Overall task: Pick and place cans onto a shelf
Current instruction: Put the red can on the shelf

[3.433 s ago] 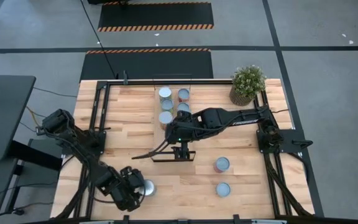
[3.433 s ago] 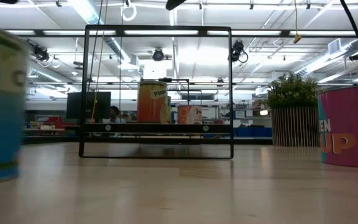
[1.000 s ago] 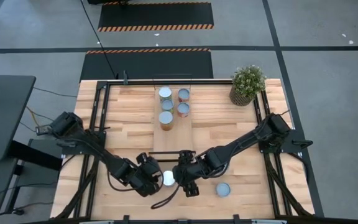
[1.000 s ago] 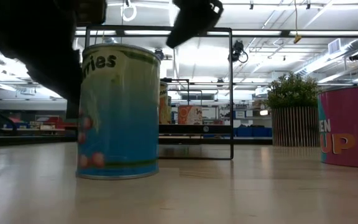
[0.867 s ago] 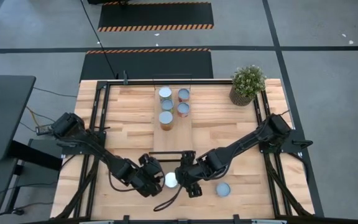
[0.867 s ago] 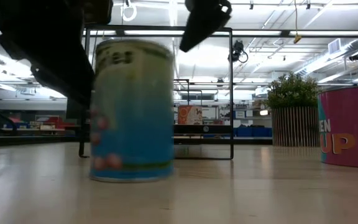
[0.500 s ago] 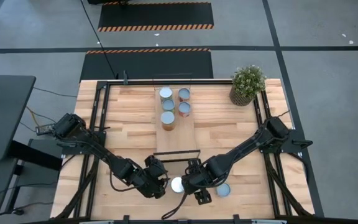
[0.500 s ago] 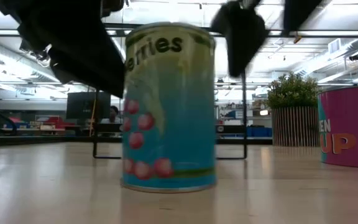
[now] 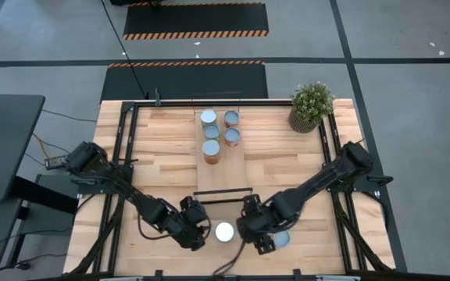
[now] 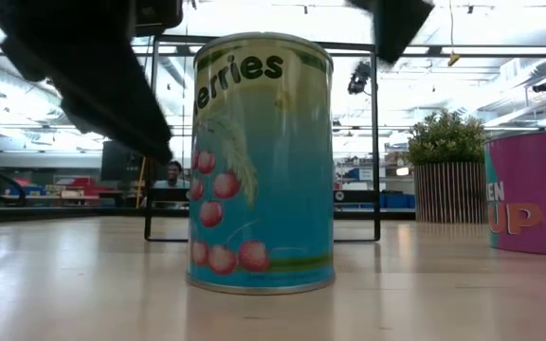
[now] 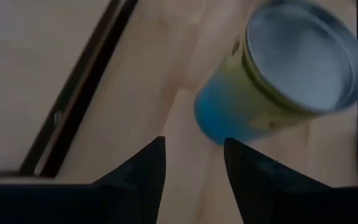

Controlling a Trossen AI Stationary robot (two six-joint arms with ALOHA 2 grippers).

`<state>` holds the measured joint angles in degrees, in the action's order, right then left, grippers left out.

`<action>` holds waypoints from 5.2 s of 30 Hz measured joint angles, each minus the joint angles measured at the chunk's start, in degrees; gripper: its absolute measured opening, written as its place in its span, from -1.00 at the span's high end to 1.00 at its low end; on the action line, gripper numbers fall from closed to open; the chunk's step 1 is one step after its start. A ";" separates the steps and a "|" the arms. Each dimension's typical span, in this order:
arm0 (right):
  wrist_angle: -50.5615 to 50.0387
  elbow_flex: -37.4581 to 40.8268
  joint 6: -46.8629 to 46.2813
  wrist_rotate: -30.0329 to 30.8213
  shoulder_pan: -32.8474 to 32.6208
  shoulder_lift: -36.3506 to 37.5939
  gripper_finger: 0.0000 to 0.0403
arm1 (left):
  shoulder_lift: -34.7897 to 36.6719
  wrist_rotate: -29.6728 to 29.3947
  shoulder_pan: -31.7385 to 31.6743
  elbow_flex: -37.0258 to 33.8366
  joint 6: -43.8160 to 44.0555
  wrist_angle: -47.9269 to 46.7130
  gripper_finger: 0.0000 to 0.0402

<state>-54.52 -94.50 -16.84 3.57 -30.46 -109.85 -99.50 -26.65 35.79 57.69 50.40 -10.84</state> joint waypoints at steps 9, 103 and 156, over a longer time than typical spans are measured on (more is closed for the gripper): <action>-3.25 -2.51 -4.46 9.20 -8.73 6.77 -0.73 | 1.35 1.29 1.26 0.00 0.31 -1.86 0.16; 57.40 25.91 -6.38 29.48 -3.57 -7.10 -0.73 | -1.78 -1.42 7.29 0.04 9.49 8.57 0.39; 71.16 25.81 -11.76 20.95 -3.14 -8.88 -0.66 | -2.17 -3.92 4.03 0.04 9.55 9.98 0.39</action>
<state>16.64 -68.69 -28.59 24.52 -33.60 -118.73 -101.68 -30.57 39.82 57.74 59.94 -0.86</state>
